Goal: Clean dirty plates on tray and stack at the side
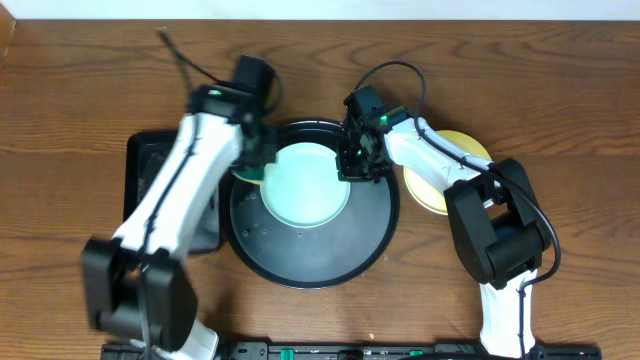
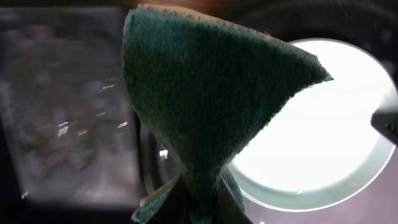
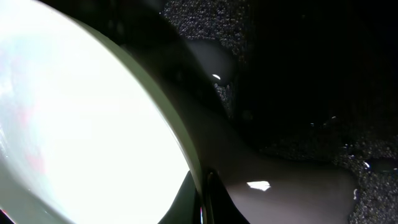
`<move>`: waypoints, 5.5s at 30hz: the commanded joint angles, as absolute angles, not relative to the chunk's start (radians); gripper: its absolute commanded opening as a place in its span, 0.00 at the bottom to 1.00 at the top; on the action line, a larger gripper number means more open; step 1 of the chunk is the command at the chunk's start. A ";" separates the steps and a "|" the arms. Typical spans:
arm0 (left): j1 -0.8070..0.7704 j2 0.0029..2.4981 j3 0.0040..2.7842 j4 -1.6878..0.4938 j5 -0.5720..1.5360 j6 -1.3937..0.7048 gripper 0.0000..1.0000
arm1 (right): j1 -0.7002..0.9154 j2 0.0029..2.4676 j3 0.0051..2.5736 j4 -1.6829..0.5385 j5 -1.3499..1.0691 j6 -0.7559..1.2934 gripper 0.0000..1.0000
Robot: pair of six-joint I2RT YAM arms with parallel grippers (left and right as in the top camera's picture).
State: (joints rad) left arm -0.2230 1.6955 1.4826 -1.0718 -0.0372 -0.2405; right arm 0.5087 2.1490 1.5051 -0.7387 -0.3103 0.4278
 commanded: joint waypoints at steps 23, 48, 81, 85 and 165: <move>-0.016 1.646 1.503 -1.091 -0.061 -0.275 0.08 | 0.792 1.694 1.485 -0.865 0.655 0.271 0.01; -0.016 1.646 1.502 -1.094 -0.060 -0.275 0.08 | 1.088 1.609 1.485 -0.768 1.413 0.121 0.01; -0.016 1.646 1.502 -1.095 -0.060 -0.275 0.08 | 1.088 1.539 1.485 -0.732 1.433 0.095 0.01; -0.016 1.646 1.502 -1.095 -0.060 -0.275 0.08 | 1.088 1.539 1.485 -0.731 1.433 0.095 0.01; -0.015 1.646 1.502 -1.095 -0.170 -0.250 0.07 | -0.061 1.551 0.957 -0.545 0.046 0.276 0.06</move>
